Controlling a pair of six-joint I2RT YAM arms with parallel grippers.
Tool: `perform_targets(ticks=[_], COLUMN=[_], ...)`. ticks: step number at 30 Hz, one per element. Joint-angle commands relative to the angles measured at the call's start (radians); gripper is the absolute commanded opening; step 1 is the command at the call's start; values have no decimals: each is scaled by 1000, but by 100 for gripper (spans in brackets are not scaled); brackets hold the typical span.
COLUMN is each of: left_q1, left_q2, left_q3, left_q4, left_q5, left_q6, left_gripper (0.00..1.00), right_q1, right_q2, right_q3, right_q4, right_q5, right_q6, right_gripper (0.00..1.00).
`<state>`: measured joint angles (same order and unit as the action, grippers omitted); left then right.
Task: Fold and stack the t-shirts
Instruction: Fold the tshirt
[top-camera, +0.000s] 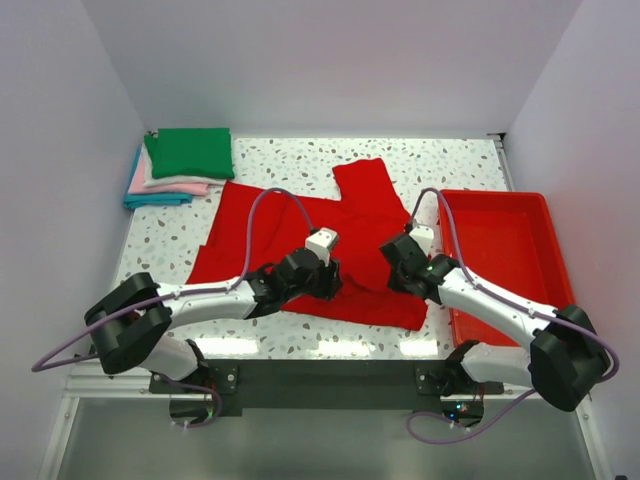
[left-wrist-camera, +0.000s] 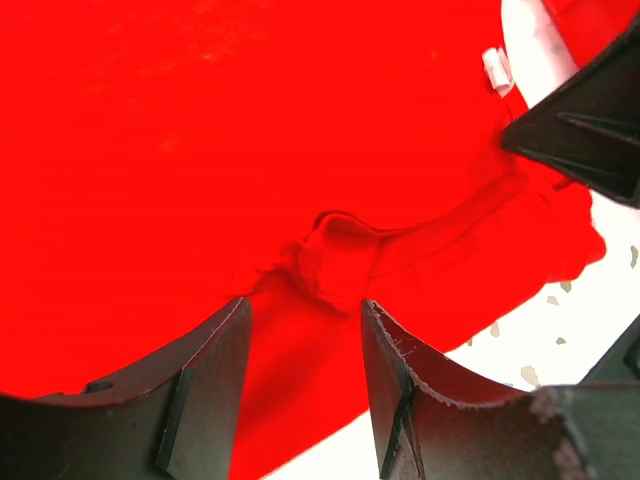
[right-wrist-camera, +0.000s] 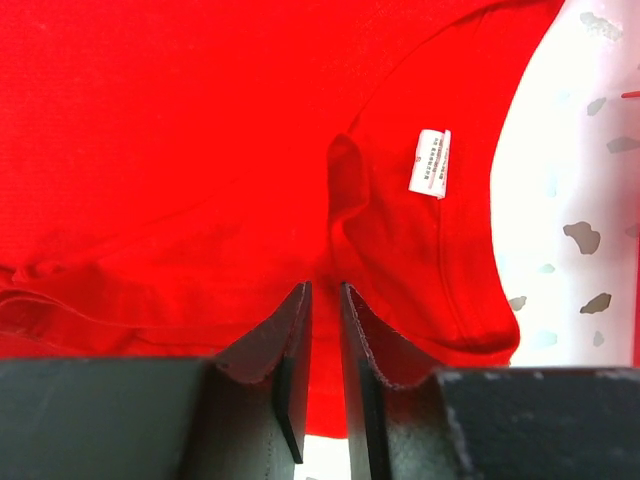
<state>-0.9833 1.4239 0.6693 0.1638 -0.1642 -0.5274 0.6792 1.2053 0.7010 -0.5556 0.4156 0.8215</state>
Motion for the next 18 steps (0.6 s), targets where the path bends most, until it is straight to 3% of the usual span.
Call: perform_targets(ticks=[1,18], left_q1=[-3,-3], left_q2=[44,164], left_q3=[10,81], left_q4=[105,177], left_q5=[58,81], left_q6=[79,106], left_gripper=[53,52], right_q1=[-3,-4], right_q2=[-4,36], right_q3=[-5,-14], right_q4=[26,37], right_q5=[5,17], right_q6=[-16,-30], right_gripper=[22,25])
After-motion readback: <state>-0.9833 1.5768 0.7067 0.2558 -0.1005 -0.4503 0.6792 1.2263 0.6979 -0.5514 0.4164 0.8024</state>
